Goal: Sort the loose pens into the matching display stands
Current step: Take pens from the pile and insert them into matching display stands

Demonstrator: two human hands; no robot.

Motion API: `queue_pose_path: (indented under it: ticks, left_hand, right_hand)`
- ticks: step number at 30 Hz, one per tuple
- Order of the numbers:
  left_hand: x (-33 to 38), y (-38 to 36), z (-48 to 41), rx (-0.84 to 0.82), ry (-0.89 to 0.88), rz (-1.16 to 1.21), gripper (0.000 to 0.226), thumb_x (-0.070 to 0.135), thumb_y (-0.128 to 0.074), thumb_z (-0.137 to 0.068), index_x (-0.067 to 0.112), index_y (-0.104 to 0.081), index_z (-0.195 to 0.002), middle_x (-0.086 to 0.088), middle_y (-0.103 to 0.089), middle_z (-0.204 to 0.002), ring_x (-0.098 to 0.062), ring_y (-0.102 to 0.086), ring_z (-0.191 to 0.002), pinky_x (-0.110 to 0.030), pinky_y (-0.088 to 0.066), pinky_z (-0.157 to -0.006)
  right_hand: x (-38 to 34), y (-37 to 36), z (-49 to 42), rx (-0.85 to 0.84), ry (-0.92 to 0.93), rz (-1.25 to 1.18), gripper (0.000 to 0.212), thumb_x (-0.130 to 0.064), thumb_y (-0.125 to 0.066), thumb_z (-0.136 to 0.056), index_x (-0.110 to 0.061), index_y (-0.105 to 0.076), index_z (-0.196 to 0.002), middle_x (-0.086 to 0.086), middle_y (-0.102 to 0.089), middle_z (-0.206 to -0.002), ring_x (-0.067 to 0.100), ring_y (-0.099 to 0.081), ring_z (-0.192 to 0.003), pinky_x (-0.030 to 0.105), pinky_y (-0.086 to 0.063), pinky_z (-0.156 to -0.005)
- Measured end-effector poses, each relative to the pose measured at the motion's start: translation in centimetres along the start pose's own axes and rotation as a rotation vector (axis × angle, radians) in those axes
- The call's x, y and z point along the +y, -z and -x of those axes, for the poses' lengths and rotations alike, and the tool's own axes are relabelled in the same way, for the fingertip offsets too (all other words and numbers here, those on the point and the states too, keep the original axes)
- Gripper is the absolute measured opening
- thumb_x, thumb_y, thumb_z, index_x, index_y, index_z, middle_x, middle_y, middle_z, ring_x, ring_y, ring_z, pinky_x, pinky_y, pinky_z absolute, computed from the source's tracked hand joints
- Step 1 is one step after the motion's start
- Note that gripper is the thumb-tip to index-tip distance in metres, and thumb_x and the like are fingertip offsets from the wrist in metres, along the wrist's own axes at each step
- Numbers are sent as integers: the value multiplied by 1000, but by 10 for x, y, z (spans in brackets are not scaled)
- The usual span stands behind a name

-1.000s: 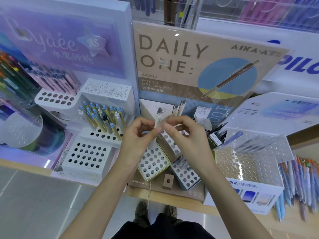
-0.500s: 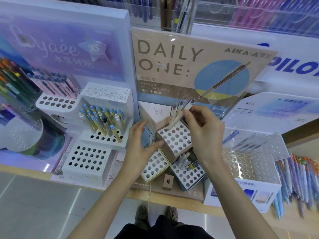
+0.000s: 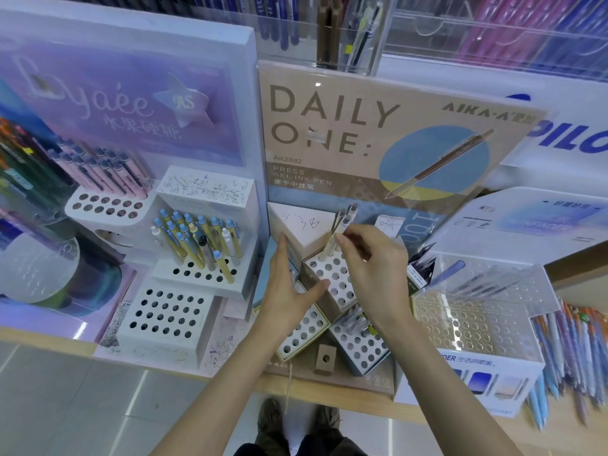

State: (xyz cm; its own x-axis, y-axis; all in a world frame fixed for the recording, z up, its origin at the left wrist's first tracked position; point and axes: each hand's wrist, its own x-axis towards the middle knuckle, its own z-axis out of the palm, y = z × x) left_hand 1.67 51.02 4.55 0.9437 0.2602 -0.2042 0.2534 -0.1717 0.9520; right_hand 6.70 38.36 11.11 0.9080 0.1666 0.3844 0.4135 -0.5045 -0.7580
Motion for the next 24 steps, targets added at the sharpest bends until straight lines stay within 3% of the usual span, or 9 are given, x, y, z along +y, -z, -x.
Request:
queue_pose_path:
  ticks: [1, 4, 5, 9, 12, 15, 17, 21, 24]
  left_hand:
    - [-2, 0, -1, -3, -1, 12, 102, 31, -79, -72, 30, -14, -150, 2, -30, -152, -8, -32, -138, -32, -32, -114]
    - [-2, 0, 1, 5, 0, 56, 103, 21, -79, -76, 29, -9, -151, 8, -27, -152, 2, -35, -132, -10, -33, -105]
    - [-3, 0, 1, 10, -15, 56, 103, 20, -79, -76, 29, -10, -151, 9, -27, -152, 4, -35, -132, -9, -32, -105]
    - [-7, 0, -2, 3, -35, 55, 101, 20, -81, -75, 27, -14, -151, 5, -30, -151, 1, -36, -134, -29, -34, -112]
    - [-6, 0, -1, 21, -43, 36, 101, 18, -80, -75, 24, -13, -151, 7, -28, -152, 15, -32, -129, -9, -31, -106]
    - [-7, 1, -2, 19, -64, 21, 100, 27, -80, -74, 28, -15, -150, 6, -30, -151, 3, -35, -134, -25, -35, -111]
    - [-8, 2, -3, 14, -69, 12, 99, 30, -79, -74, 27, -16, -150, 4, -31, -151, -3, -36, -134, -32, -36, -111]
    - [-8, 3, -4, 24, -78, -47, 100, 27, -80, -73, 21, -16, -150, 1, -33, -149, 3, -38, -129, -6, -34, -100]
    - [0, 5, -3, 13, -61, -65, 100, 26, -79, -75, 21, -14, -151, 2, -27, -152, 12, -30, -125, -1, -27, -98]
  right_hand:
    - [1, -1, 2, -16, -7, 8, 11, -9, -66, -87, -2, -70, -94, 6, -68, -84, 6, -55, -77, 5, -42, -71]
    - [3, -5, 4, -33, -55, -12, 12, -9, -66, -87, -2, -70, -97, 4, -68, -87, 4, -55, -81, 6, -43, -73]
    - [2, -7, 4, -23, -69, -25, 12, -9, -67, -87, -3, -70, -97, 3, -68, -87, 4, -56, -82, 6, -43, -73]
    - [-2, -18, 9, 87, -139, -32, 13, -11, -68, -86, -4, -70, -97, 0, -65, -86, 2, -57, -83, 2, -42, -72]
    - [-3, -24, 13, 166, -151, -41, 13, -13, -69, -86, -7, -68, -97, 0, -65, -88, 3, -58, -82, 6, -45, -73]
    - [-5, -29, 12, 164, -237, -128, 11, -16, -69, -86, -13, -67, -96, -7, -65, -88, 2, -61, -83, 15, -50, -74]
    - [-6, -32, 13, 167, -139, -43, 13, -16, -66, -87, -9, -67, -97, -2, -66, -88, 5, -61, -81, 20, -51, -74]
    - [-2, -34, 13, 159, -3, 132, 16, -13, -64, -86, -2, -67, -97, 7, -68, -87, 9, -60, -76, 16, -45, -69]
    - [-6, -30, 14, 87, -191, 33, 15, -20, -66, -89, -11, -62, -101, 0, -68, -89, 5, -62, -78, 12, -45, -73]
